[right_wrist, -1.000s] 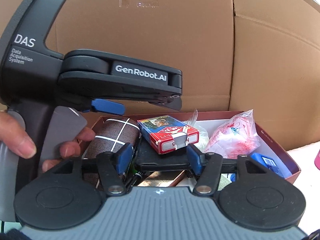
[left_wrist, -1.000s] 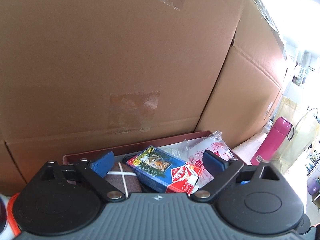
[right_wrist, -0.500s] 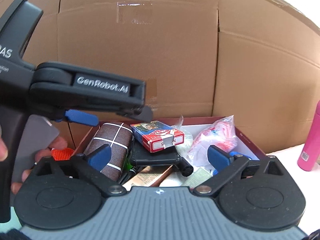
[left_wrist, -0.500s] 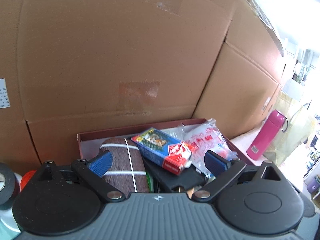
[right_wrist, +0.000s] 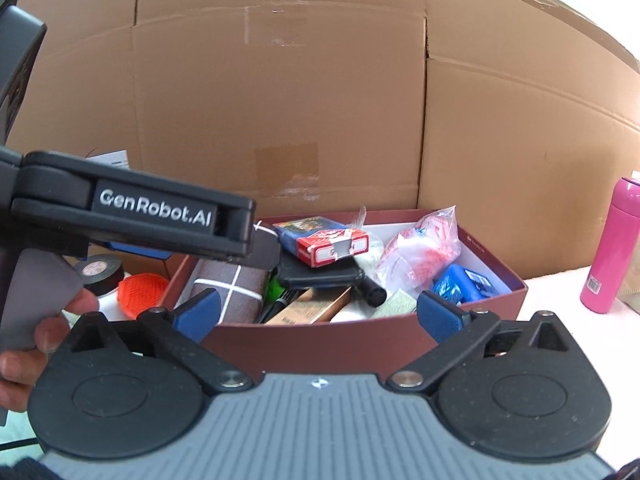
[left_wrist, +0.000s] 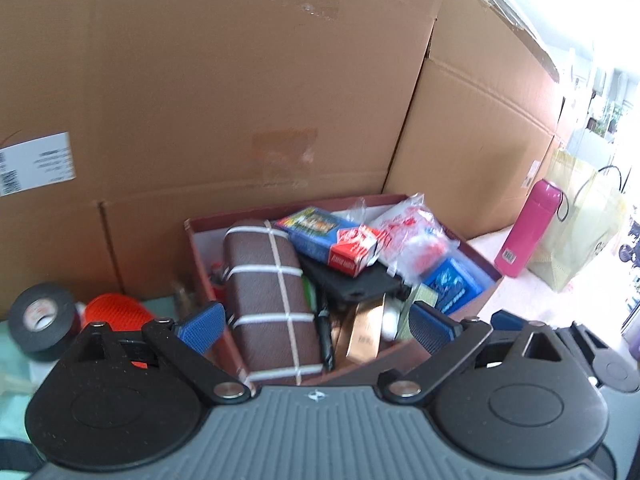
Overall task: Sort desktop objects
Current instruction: 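Withdraw the right tool from the box toward the clear tape roll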
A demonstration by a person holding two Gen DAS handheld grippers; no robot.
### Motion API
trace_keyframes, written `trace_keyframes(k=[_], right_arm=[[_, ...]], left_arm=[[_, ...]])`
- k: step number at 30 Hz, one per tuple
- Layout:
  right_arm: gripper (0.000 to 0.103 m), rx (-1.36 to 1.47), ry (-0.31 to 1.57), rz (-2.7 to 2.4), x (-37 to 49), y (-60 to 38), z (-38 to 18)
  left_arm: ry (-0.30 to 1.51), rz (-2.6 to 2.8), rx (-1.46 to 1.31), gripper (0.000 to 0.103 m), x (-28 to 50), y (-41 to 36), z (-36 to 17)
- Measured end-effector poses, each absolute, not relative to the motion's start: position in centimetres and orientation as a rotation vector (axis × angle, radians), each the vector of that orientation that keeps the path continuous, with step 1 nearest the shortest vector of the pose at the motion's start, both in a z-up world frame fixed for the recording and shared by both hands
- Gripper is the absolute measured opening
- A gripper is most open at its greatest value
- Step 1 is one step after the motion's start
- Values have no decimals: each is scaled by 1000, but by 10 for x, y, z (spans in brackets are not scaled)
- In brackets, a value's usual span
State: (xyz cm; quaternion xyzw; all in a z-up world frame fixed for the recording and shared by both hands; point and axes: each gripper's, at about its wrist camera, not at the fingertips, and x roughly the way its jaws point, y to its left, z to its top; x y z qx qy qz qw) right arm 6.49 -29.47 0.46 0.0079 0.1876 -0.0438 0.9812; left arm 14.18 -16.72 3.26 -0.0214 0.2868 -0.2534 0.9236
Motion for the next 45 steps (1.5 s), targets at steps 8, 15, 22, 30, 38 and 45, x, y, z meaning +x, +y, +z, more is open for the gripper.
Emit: trace_keyframes(k=[8,15,22,30,38,45], right_arm=[[101,13,404,-41,39,-269,0],[101,16,420,5,21,-245,-3],[101,-6,449,80,12,-214,-9],[101,-46,492,241,16,-158,-22],[101,-69,535,389,34,-95,-33],[101,-64,525,482,58,-44,-33]], left_arm=[[622,-437,-41,101,107,-138,24],[640,-416,-59,101,82,-113,16],[660,-399,-89,101,60,-83,5],[678,-294,-173,101,44,-18,-12],[667,-153,-265,101,34,60,-25],[635,0,-318,100,38,127,-28]])
